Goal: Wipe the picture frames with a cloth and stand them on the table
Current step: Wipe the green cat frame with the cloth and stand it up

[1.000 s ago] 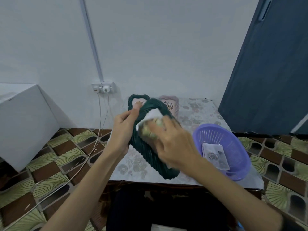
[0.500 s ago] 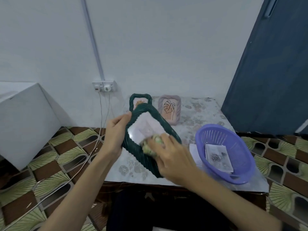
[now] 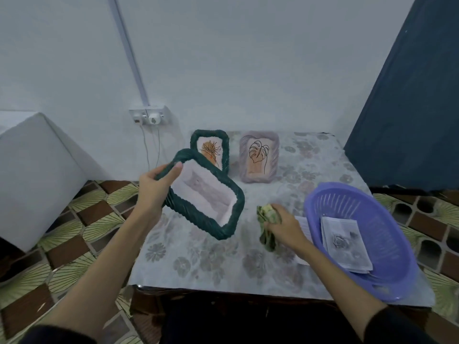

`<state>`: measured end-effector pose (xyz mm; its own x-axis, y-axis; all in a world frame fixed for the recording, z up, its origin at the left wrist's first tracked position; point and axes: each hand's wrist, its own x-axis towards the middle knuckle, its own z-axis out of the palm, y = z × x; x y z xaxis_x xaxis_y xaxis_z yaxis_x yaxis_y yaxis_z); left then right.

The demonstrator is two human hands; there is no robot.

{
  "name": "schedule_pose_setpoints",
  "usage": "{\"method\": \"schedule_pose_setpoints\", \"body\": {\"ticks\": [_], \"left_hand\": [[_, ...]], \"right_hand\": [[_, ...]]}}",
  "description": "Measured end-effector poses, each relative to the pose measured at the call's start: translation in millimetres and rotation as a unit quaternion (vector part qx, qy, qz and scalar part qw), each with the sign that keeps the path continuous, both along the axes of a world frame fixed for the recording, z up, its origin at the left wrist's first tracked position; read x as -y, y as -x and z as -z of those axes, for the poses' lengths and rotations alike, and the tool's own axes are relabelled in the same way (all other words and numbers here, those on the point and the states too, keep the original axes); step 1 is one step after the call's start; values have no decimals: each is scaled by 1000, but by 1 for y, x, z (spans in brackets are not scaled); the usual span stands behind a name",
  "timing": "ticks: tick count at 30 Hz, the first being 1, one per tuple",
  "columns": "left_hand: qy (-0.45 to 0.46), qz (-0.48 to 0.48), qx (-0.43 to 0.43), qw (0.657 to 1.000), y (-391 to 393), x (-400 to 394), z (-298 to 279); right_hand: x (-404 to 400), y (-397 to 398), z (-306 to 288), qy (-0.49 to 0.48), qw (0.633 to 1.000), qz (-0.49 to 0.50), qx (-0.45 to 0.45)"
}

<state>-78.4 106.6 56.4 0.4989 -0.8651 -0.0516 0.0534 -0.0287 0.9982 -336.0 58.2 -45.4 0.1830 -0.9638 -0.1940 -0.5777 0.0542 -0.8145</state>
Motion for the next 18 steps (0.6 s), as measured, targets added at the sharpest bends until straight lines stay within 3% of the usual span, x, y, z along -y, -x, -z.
{"method": "schedule_pose_setpoints", "body": {"ticks": [3,6,8,11,13,15,18], "left_hand": [[-39,13,45,998,-8,20,12],[-73,52,87,992,-11,40,22],[-94,78,111,986,-13,49,25],[-120,130,129,976,-11,61,25],[-118,190,106,969,-1,69,22],[-111,247,74,960,13,74,18],[-104,278,35,954,34,83,15]], "right_hand": [[23,1,26,-59,997,-46,-32],[43,7,43,-50,975,-135,-168],[53,8,38,-35,973,-131,-187],[68,2,5,-48,996,-72,-30],[70,-6,-27,-88,987,-110,81],[66,-13,-49,-115,973,-150,134],[63,-8,-58,-182,950,-92,236]]}}
